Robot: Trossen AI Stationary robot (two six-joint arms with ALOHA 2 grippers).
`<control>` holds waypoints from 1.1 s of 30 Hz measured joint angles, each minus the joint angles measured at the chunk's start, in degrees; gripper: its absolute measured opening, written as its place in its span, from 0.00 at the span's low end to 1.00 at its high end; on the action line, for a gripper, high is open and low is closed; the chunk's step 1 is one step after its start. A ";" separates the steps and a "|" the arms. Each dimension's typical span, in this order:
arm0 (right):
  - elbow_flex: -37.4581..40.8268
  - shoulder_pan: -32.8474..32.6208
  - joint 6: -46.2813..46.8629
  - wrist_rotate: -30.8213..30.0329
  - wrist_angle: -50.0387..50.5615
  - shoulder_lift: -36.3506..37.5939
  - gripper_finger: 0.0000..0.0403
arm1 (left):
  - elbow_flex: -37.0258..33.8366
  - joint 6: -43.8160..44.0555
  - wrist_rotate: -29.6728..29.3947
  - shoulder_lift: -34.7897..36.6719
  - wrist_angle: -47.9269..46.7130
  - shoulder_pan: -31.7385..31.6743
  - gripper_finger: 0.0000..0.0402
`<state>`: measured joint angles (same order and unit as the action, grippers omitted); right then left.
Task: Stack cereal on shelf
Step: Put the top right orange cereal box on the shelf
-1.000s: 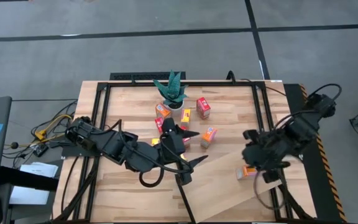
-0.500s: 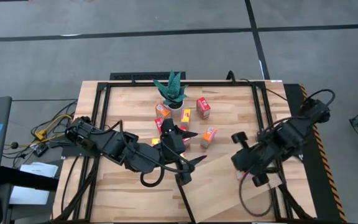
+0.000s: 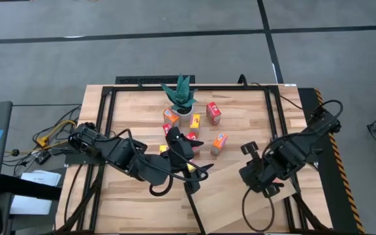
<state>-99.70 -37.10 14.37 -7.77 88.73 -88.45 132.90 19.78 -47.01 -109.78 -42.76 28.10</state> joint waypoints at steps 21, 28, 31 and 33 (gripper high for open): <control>-2.55 -4.02 5.73 -2.82 1.09 0.99 0.03 | -0.09 0.22 0.16 -0.07 -0.31 -0.04 0.84; -5.79 -3.10 4.91 -2.75 -1.43 0.95 0.02 | -0.09 0.38 0.16 -0.07 -0.29 -0.07 0.84; -5.90 -1.81 4.82 -2.71 -0.27 0.10 0.03 | -0.09 0.52 0.13 -0.07 -0.29 -0.07 0.84; -5.82 -1.37 4.63 -2.70 1.35 -0.95 0.03 | -0.09 0.53 0.11 -0.07 -0.32 -0.07 0.84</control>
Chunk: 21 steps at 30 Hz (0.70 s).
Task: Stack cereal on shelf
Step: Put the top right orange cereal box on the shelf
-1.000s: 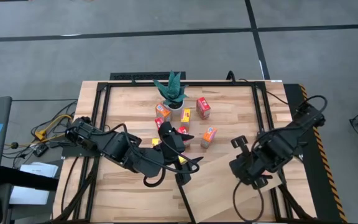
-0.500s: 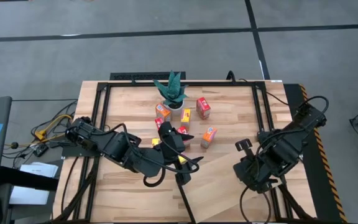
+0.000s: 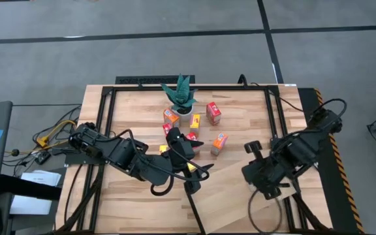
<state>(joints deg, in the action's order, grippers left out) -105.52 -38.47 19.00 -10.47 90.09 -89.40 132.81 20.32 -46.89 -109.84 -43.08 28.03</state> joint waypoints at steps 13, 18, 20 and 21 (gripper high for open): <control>-0.04 1.32 -5.49 2.88 -0.05 -4.62 0.02 | 0.00 2.86 0.02 0.00 -4.43 -0.17 0.84; -0.02 1.56 -8.04 3.24 -0.20 -7.32 0.03 | 0.00 2.86 0.02 0.00 -4.65 -0.17 0.84; -0.02 2.03 -8.91 3.18 0.09 -8.08 0.03 | 0.01 2.93 0.09 0.00 -5.08 -0.17 0.84; -0.02 2.30 -9.12 3.18 0.11 -8.47 0.03 | 0.01 2.95 0.09 0.00 -5.42 -0.17 0.84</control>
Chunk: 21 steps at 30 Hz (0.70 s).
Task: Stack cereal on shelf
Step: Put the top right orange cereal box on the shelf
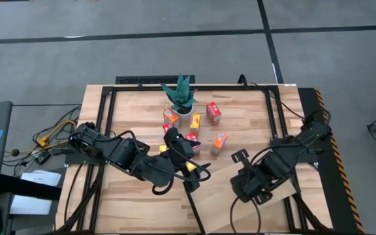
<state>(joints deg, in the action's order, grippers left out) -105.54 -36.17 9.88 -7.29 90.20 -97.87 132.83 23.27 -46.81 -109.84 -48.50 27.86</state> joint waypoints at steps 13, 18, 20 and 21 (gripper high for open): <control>-0.04 1.69 -3.70 -0.09 -0.04 -2.79 0.03 | 0.01 0.13 0.02 0.00 -2.77 0.00 0.84; -0.04 2.96 -1.49 -0.06 -0.21 -2.72 0.02 | 0.01 0.47 0.06 0.00 -3.41 0.00 0.84; -0.04 3.00 -0.75 -0.07 -0.13 -2.68 0.03 | 0.01 0.57 0.49 0.01 -3.68 0.00 0.84; -0.04 3.00 -0.34 -0.07 -0.19 -2.66 0.03 | 0.01 0.59 0.73 0.00 -3.68 0.00 0.84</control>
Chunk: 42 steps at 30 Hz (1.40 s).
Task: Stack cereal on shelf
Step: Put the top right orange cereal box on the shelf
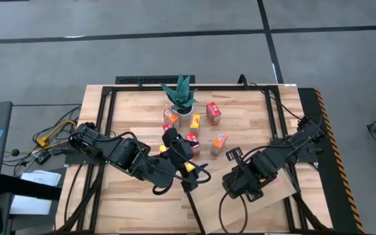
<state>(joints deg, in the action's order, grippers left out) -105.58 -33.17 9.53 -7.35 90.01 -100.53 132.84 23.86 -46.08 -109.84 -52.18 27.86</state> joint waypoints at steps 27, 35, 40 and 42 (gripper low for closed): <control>0.00 -4.59 14.60 0.20 0.01 0.07 0.03 | 0.00 -0.63 0.88 0.00 -0.06 0.02 0.84; 0.00 -5.11 18.42 0.33 -0.01 0.07 0.04 | 0.00 -0.66 0.91 0.02 -0.07 0.02 0.84; 0.02 -5.11 20.60 0.33 0.01 0.07 0.03 | 0.00 -0.63 0.92 0.00 -0.06 0.02 0.84; 0.02 -5.14 21.34 0.35 0.01 0.07 0.03 | 0.00 -0.63 1.20 0.00 -0.06 0.02 0.84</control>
<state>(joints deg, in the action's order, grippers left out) -105.56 -38.31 30.87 -7.00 90.01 -100.47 132.84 23.22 -44.88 -109.84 -52.23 27.88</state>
